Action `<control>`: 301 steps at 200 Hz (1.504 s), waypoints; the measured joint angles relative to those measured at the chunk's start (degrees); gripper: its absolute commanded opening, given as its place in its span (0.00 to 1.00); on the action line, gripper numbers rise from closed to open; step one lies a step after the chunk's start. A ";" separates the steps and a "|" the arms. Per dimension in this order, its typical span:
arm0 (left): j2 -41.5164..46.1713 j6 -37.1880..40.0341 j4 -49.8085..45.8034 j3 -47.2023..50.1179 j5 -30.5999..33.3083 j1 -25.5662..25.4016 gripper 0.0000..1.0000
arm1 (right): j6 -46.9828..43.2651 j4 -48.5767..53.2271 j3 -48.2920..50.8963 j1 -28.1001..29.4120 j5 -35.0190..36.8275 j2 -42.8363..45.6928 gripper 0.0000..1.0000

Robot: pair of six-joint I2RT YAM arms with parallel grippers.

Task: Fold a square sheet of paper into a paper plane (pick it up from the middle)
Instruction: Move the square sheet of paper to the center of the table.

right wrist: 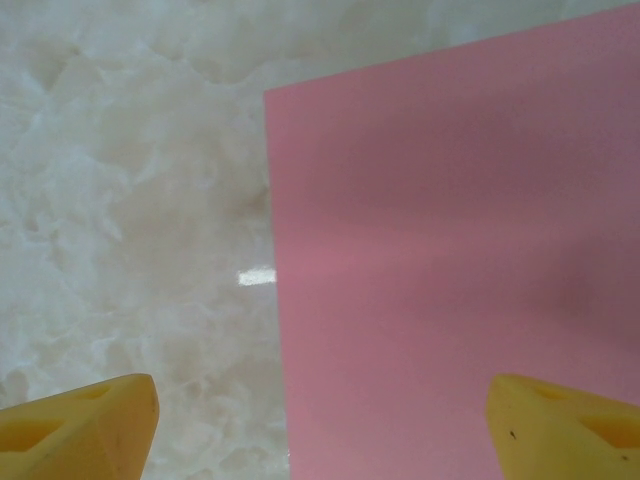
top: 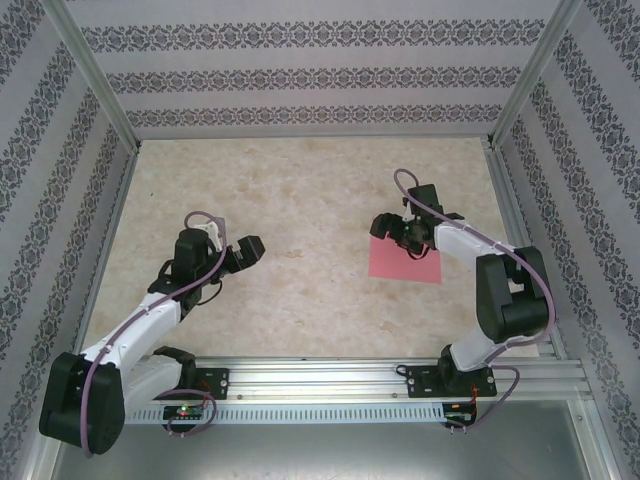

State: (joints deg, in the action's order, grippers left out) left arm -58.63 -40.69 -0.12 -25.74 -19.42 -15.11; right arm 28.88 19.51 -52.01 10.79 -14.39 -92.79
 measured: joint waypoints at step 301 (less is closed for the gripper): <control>-2.80 -0.94 -1.14 0.57 4.46 -17.09 1.00 | 8.81 1.88 6.27 13.86 11.45 11.82 0.82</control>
State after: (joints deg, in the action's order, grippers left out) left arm -61.43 -41.63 -1.26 -25.17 -14.96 -32.21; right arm 37.69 21.39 -45.74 24.64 -2.94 -80.97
